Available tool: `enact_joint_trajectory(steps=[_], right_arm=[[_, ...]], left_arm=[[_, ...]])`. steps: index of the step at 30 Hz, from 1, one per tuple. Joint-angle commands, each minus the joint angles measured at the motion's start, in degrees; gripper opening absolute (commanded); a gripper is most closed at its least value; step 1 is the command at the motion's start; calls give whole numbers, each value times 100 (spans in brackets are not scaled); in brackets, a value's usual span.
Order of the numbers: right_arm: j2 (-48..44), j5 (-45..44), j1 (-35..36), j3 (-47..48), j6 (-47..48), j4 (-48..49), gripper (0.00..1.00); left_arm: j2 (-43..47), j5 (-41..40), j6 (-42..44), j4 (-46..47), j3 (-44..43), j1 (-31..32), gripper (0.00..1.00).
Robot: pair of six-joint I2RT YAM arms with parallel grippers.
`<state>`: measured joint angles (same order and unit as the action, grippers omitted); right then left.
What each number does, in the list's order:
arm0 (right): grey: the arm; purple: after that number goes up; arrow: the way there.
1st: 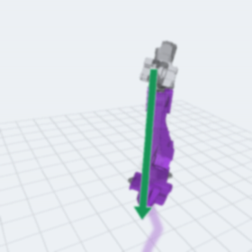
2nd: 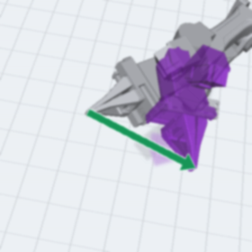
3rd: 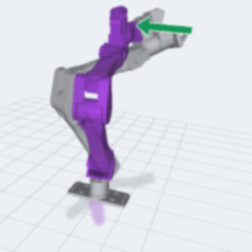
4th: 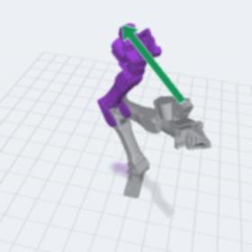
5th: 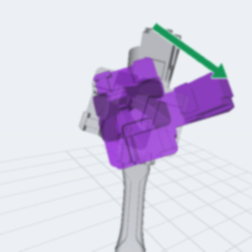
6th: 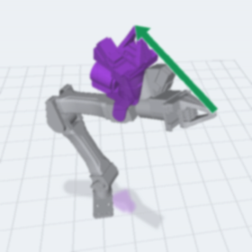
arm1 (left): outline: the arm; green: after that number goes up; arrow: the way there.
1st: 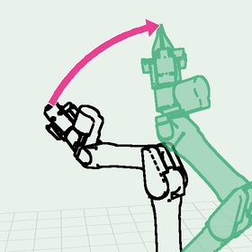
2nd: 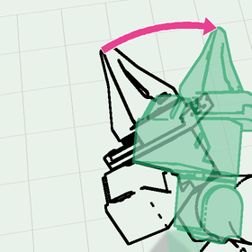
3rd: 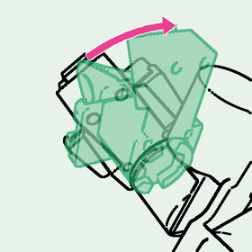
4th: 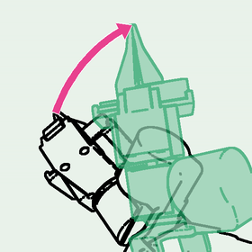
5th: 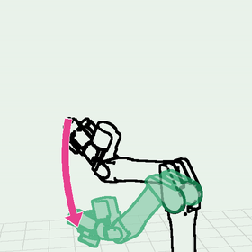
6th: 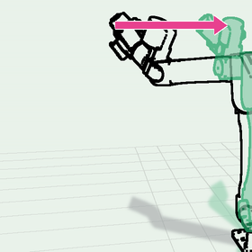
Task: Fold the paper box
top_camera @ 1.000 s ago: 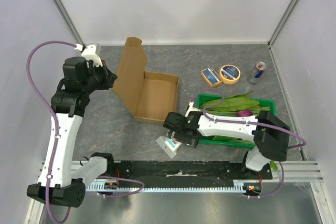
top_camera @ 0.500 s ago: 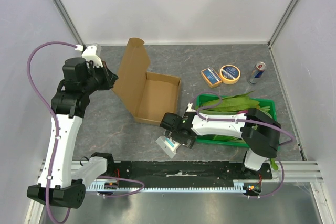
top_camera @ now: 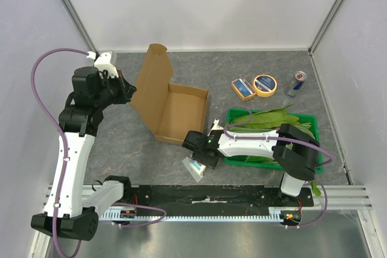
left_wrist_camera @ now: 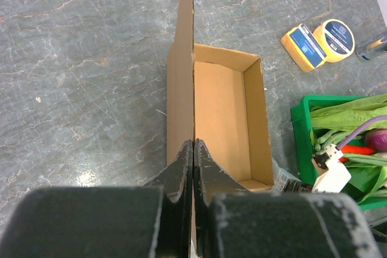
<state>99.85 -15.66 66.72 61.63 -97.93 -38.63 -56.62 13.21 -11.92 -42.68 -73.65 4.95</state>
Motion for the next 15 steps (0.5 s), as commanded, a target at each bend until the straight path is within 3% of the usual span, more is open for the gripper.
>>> enact_joint_trajectory(steps=[1, 9, 12, 15], right_arm=[[-316, -402, 139, -19, 72, -196, 60], [-1125, -736, 719, 130, 564, -899, 54], [-1319, -999, 869, 489, 1186, -1119, 54], [-1355, -1411, 712, 1111, 2407, -1173, 57]], left_arm=[[151, 24, -3, 356, -18, -3, 2], [186, -284, 94, 330, 17, -3, 2], [204, -319, 111, 313, 78, -3, 2], [204, -293, 199, 304, 87, -3, 2]])
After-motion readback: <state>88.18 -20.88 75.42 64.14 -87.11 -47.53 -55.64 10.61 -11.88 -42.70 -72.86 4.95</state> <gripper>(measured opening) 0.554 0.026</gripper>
